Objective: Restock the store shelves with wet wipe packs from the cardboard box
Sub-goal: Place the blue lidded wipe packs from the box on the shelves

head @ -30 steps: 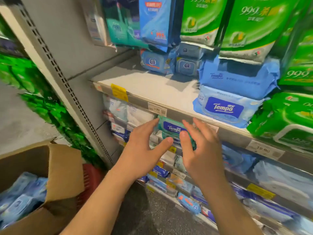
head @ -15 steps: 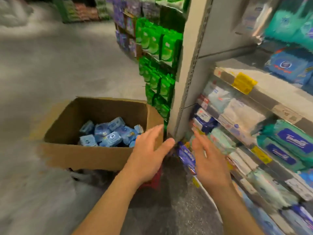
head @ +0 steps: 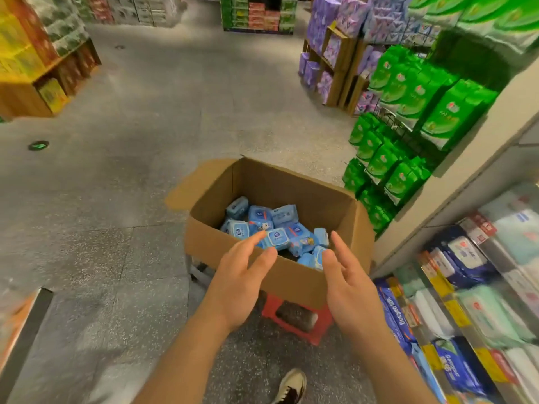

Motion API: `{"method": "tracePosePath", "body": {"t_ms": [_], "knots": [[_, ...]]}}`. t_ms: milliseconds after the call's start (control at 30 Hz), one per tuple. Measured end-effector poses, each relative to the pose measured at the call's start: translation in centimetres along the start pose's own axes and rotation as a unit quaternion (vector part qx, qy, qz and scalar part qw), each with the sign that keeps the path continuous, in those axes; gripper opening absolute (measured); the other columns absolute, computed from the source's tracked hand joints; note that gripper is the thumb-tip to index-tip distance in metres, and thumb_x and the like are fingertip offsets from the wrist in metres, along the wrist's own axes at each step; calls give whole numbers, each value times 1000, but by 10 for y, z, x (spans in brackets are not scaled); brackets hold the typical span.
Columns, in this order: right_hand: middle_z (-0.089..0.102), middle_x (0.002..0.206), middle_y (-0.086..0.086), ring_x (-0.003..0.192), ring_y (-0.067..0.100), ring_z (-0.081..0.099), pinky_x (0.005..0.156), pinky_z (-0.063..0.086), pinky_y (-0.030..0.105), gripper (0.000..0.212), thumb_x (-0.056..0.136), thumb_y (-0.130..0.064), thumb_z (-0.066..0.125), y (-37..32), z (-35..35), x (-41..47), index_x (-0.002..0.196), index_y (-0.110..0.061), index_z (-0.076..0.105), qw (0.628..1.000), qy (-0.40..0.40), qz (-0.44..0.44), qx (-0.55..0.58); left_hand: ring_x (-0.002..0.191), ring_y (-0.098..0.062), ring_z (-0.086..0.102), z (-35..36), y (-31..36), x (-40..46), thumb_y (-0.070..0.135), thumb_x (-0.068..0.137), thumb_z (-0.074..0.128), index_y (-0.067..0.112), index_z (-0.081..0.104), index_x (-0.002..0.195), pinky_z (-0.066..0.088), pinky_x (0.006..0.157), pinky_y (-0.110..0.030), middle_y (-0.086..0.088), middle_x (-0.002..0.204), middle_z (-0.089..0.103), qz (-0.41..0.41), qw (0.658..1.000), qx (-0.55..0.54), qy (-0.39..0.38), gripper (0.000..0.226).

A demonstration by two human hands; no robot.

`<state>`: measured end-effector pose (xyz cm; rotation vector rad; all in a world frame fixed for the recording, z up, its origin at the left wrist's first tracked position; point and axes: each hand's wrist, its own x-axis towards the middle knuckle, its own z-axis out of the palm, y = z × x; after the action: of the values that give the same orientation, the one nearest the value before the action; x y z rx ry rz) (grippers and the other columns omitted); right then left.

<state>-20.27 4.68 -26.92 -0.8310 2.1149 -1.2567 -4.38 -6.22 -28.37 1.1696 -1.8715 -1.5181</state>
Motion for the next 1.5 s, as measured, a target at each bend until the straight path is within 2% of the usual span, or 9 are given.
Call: {"method": "tracePosePath", "body": {"t_ms": [300, 467, 600, 733, 967, 1167, 1267, 1400, 1500], "knots": [[48, 144, -23, 126, -3, 44, 103, 36, 24, 50, 103, -53, 45, 6, 13, 119, 152, -46, 40, 996, -26, 51, 64, 135, 2, 45, 1, 11, 106, 80, 76, 47, 46, 51, 138, 34, 116, -32, 20, 145, 52, -42, 998, 33, 21, 71], [50, 135, -22, 119, 2, 51, 93, 39, 26, 47, 104, -50, 46, 14, 4, 184, 151, -44, 41, 988, -21, 92, 124, 132, -2, 49, 7, 26, 164, 47, 102, 51, 31, 54, 145, 35, 105, -24, 15, 143, 54, -51, 995, 80, 38, 46], [55, 124, -20, 126, 10, 55, 94, 49, 28, 47, 104, -46, 50, 32, 0, 219, 151, -39, 43, 977, -18, 140, 159, 126, 1, 47, 21, 25, 192, 47, 103, 49, 34, 54, 145, 35, 91, -17, 16, 143, 52, -77, 993, 87, 23, 45], [56, 139, -8, 131, 17, 55, 111, 45, 50, 48, 101, -52, 53, 59, -5, 241, 147, -39, 46, 968, 1, 196, 158, 126, 2, 46, 33, 15, 218, 53, 101, 47, 37, 54, 144, 34, 99, -22, 19, 143, 52, -107, 989, 98, 4, 46], [64, 131, -6, 113, 13, 64, 99, 54, 45, 46, 101, -48, 56, 91, 10, 279, 142, -25, 53, 943, 22, 288, 168, 125, 7, 43, 54, -15, 270, 47, 103, 47, 32, 53, 146, 33, 102, -17, 26, 135, 49, -157, 985, 65, -41, 45], [65, 117, 14, 108, 23, 66, 94, 56, 48, 19, 104, -37, 56, 128, 40, 317, 105, -19, 62, 908, 15, 382, 171, 123, 9, 38, 68, -65, 318, 49, 103, 45, 35, 52, 145, 29, 106, -21, 27, 132, 46, -211, 972, 52, -88, 45], [53, 98, 7, 88, 20, 60, 73, 51, 35, 20, 103, -35, 58, 159, 65, 338, 94, -17, 60, 884, -5, 427, 189, 117, 12, 42, 74, -94, 339, 54, 103, 43, 39, 53, 143, 28, 101, -16, 31, 126, 47, -229, 965, 58, -118, 44], [63, 107, 2, 99, 19, 64, 86, 54, 35, 16, 101, -39, 61, 206, 106, 364, 96, -24, 61, 847, 13, 482, 224, 136, -4, 46, 81, -126, 375, 81, 78, 46, 38, 56, 142, 33, 120, -43, 21, 145, 53, -290, 951, 23, -102, 77], [61, 102, 2, 96, 20, 63, 91, 53, 38, 19, 99, -38, 62, 238, 139, 381, 108, -22, 58, 831, 11, 506, 229, 141, -9, 44, 84, -151, 398, 89, 64, 39, 41, 55, 143, 34, 119, -47, 20, 151, 50, -302, 949, 23, -93, 93]]}}
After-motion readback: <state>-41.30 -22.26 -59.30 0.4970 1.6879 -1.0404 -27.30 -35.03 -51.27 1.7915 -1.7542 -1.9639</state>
